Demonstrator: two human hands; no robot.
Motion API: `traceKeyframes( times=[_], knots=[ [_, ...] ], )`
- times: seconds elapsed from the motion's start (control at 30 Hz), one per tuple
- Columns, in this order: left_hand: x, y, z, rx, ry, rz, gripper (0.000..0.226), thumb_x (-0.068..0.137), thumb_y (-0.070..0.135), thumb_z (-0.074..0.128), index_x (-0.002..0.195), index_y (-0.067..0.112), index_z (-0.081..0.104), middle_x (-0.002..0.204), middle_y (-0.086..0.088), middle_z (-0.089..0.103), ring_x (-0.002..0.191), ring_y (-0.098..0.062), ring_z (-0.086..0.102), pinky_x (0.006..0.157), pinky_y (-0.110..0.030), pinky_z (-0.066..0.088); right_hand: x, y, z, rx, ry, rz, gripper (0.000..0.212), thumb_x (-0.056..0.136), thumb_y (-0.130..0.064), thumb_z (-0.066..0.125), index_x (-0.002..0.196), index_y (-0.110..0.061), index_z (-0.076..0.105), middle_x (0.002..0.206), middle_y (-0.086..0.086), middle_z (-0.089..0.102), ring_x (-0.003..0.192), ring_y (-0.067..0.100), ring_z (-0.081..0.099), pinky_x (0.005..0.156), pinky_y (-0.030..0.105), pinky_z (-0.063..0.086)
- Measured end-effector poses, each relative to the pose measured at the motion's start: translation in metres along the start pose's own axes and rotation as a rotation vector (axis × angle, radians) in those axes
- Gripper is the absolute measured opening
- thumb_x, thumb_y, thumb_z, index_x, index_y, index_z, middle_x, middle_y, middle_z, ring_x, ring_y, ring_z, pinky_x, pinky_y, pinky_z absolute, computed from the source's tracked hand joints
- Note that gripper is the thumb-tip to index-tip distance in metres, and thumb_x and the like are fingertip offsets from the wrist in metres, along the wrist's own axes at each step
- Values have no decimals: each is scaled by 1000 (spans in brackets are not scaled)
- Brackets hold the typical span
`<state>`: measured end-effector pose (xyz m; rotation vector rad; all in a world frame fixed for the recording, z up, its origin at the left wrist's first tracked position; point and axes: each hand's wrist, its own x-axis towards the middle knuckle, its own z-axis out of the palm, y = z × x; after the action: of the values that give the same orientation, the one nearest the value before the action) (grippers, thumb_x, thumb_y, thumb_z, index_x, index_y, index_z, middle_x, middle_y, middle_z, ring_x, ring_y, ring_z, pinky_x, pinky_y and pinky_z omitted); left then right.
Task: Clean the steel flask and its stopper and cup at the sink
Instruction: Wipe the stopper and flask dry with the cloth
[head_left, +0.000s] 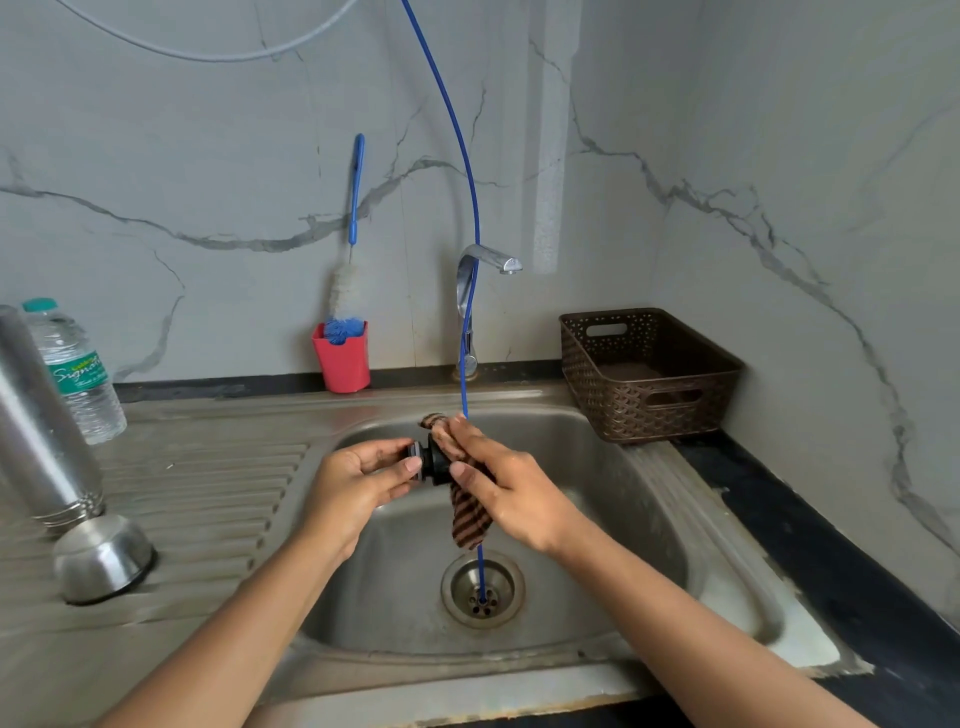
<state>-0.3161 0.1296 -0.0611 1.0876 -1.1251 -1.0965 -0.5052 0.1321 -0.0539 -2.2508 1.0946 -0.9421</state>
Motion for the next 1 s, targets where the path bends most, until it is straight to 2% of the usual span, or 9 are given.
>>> traceKeyframes(
  times=[0.1,0.23,0.37,0.43,0.53,0.6,0.7,0.83,1.0],
  knots=[
    [0,2,-1,-89,-12,-42,18,84,-1,64,100,6,68,89,-10,74,75,-17,72,63,-19,56,-2,-1,-3,-20,8,-174,45,101,-29,40,144,-16,39,150,-9,29,142,-1,16,117,18,11],
    [-5,5,5,-160,-67,-67,14,86,-1,60,97,5,67,81,-9,75,71,-19,73,67,-20,58,15,7,-8,-124,124,-363,35,99,-16,44,131,-9,55,138,4,53,137,8,35,116,28,23],
    [-6,4,6,-150,-59,-37,20,84,-5,61,100,6,66,83,-6,75,74,-20,73,66,-20,57,19,1,-1,250,142,-41,31,99,-12,44,126,-15,60,126,-6,58,121,2,48,106,24,34],
    [-5,2,7,-182,-40,-42,21,85,-6,60,101,7,66,86,-6,75,75,-18,73,66,-20,57,13,0,2,144,179,-126,34,98,-9,46,129,-12,58,132,-3,55,127,2,44,108,20,31],
    [-4,0,7,-268,-51,-80,19,84,-2,58,100,6,66,86,-8,74,76,-17,73,65,-20,57,5,5,6,-157,210,-373,42,93,-3,49,134,-10,53,142,4,47,137,12,36,115,26,27],
    [-4,0,8,-317,-81,-126,18,83,1,58,99,5,65,84,-10,75,76,-19,73,63,-20,56,7,4,8,-193,207,-371,42,93,-6,48,134,-12,53,142,3,48,136,12,37,114,27,29],
    [-4,-1,10,-358,-63,-153,14,89,-1,53,97,4,64,81,-11,74,73,-21,73,61,-20,57,19,-3,3,125,255,-95,33,98,-10,46,127,-18,60,129,-5,59,124,5,49,107,24,36],
    [3,1,5,-540,47,-178,11,93,5,51,93,5,62,80,-9,75,73,-18,73,67,-23,59,23,10,-6,816,414,338,32,97,-4,42,108,-18,69,114,4,69,113,22,60,99,34,46],
    [10,9,-4,-780,119,-174,15,95,13,51,99,2,60,82,-11,74,74,-19,73,65,-22,59,14,16,-27,1109,514,403,31,97,1,38,114,-5,64,108,12,70,99,25,66,84,34,55]
  ],
)
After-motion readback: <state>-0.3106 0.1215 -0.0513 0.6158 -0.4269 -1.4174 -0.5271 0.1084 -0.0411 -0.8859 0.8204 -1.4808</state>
